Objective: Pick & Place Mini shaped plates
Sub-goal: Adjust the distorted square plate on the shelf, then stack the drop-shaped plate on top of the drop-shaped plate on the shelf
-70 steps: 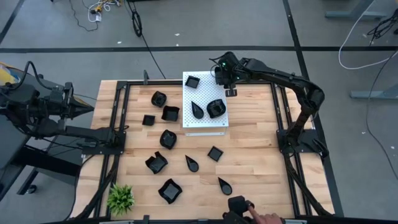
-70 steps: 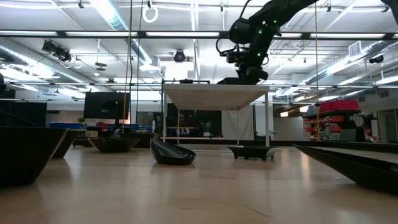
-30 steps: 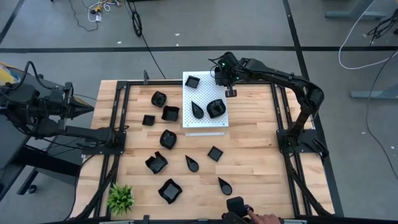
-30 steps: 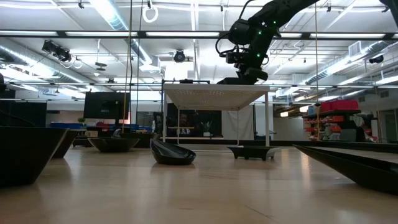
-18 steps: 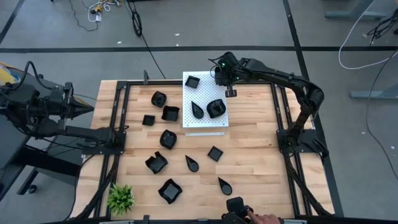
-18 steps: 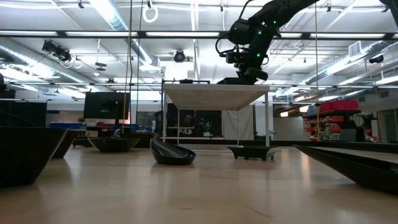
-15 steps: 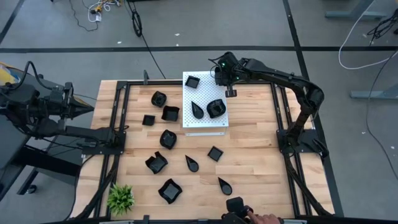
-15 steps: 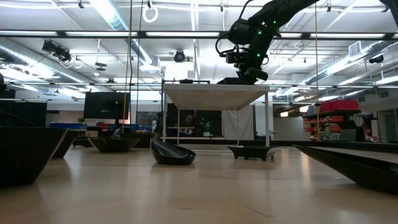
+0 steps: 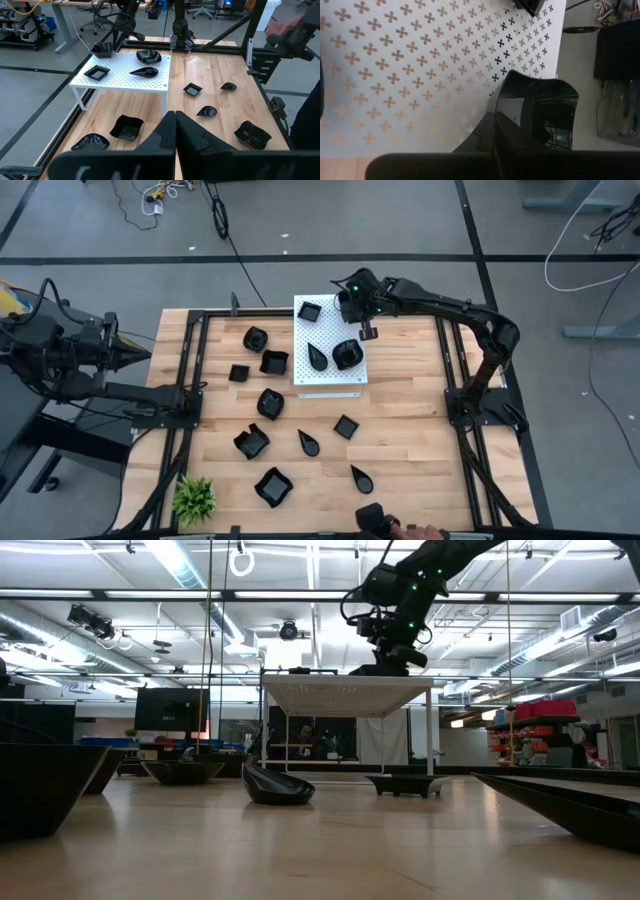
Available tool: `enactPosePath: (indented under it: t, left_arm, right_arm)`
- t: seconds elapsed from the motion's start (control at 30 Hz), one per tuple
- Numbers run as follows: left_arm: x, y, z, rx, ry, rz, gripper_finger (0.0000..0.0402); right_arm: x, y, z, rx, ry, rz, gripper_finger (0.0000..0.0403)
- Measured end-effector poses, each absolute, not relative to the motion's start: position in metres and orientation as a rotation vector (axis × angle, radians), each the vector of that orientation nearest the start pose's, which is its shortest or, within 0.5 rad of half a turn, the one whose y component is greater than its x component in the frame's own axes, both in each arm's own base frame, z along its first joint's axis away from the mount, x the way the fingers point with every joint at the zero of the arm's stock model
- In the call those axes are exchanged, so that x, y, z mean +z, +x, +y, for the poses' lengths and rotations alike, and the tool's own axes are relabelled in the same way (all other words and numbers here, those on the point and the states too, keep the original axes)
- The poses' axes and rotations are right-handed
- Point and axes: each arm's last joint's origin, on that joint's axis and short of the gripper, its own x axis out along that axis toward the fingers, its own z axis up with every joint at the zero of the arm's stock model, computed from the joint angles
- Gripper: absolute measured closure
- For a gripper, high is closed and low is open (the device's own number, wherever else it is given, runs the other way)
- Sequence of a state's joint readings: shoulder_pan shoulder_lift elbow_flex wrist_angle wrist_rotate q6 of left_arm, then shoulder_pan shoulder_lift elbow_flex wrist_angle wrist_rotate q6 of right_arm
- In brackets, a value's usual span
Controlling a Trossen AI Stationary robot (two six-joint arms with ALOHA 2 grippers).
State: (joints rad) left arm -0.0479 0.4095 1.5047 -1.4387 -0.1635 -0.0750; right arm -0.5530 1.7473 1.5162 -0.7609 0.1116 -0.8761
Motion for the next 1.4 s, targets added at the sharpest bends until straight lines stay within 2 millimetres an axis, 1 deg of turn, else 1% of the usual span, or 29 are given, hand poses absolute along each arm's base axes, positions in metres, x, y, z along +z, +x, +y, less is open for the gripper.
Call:
enactPosePath:
  t: [0.37,0.67,1.13,1.27,1.4]
  left_arm:
    - [0.421,-0.073,0.008,0.127,-0.038,0.337,0.0399]
    - [0.422,-0.072,0.008,0.127,-0.038,0.337,0.0399]
    - [0.421,-0.072,0.008,0.127,-0.038,0.337,0.0399]
    - [0.422,-0.072,0.008,0.127,-0.038,0.337,0.0399]
    - [0.421,-0.072,0.008,0.127,-0.038,0.337,0.0399]
  right_arm:
    - [0.285,0.323,-0.183,-0.062,-0.556,1.12,0.0403]
    - [0.285,0.324,-0.183,-0.067,-0.558,1.116,0.04]
    - [0.288,0.324,-0.183,-0.077,-0.566,1.099,0.032]
    - [0.299,0.318,-0.18,-0.094,-0.568,1.077,0.0303]
    - [0.314,0.311,-0.172,-0.124,-0.556,1.039,0.0292]
